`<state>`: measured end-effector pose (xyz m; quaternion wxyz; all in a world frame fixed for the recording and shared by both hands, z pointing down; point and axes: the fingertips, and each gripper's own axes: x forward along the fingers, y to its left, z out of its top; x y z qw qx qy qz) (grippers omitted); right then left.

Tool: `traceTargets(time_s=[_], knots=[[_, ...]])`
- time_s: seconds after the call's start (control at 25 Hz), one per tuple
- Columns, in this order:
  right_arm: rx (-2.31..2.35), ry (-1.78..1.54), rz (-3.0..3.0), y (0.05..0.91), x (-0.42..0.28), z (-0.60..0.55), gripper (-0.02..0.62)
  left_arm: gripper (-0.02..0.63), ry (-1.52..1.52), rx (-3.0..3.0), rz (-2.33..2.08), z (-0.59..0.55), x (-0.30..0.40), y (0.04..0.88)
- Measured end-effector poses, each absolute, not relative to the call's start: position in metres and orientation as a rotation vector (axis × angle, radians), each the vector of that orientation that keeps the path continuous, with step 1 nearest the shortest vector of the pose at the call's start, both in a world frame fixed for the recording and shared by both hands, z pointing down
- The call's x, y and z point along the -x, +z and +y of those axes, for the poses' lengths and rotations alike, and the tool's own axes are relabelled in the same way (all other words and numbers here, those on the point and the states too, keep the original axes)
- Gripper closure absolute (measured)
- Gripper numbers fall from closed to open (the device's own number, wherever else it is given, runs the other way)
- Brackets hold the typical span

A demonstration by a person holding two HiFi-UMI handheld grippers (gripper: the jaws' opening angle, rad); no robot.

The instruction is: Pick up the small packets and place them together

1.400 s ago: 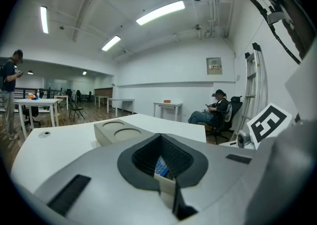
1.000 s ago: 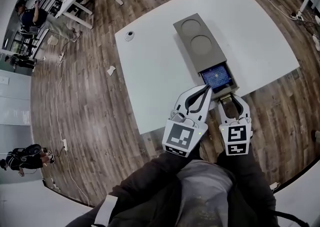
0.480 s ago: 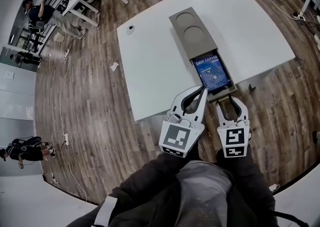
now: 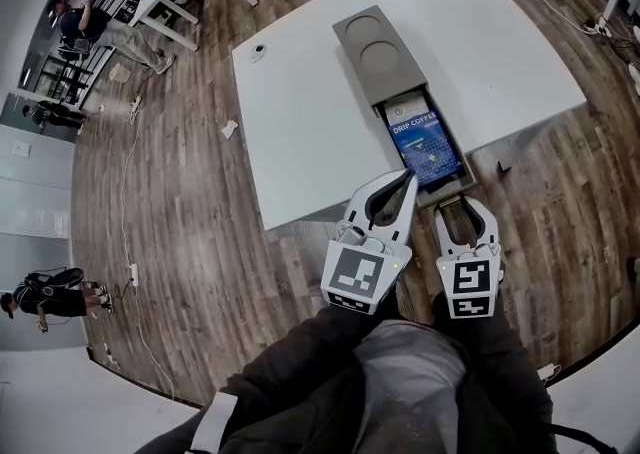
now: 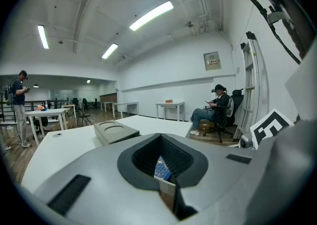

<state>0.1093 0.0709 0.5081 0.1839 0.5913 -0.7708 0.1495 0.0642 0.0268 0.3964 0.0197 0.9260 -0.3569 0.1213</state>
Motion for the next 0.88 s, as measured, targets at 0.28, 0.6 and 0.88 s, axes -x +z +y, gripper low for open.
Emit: traceTargets(time_s=[0.28,0.6,0.88], knots=[[-1.667,0.427,-2.179,0.5098,-0.1092,0.074,0.42,0.604,0.385,-2.87,-1.095,0.0281,-0.0688,0.3969],[-1.683,0.411,-2.236,0.5172,-0.1085,0.0735,0.419,0.604,0.394,-2.876,-1.11,0.0298,-0.0663,0.3966],[-1.596,0.418,-2.28,0.5122,-0.1054,0.0779,0.418,0.604,0.384,-2.862,-1.142,0.0303,-0.0675,0.3893]])
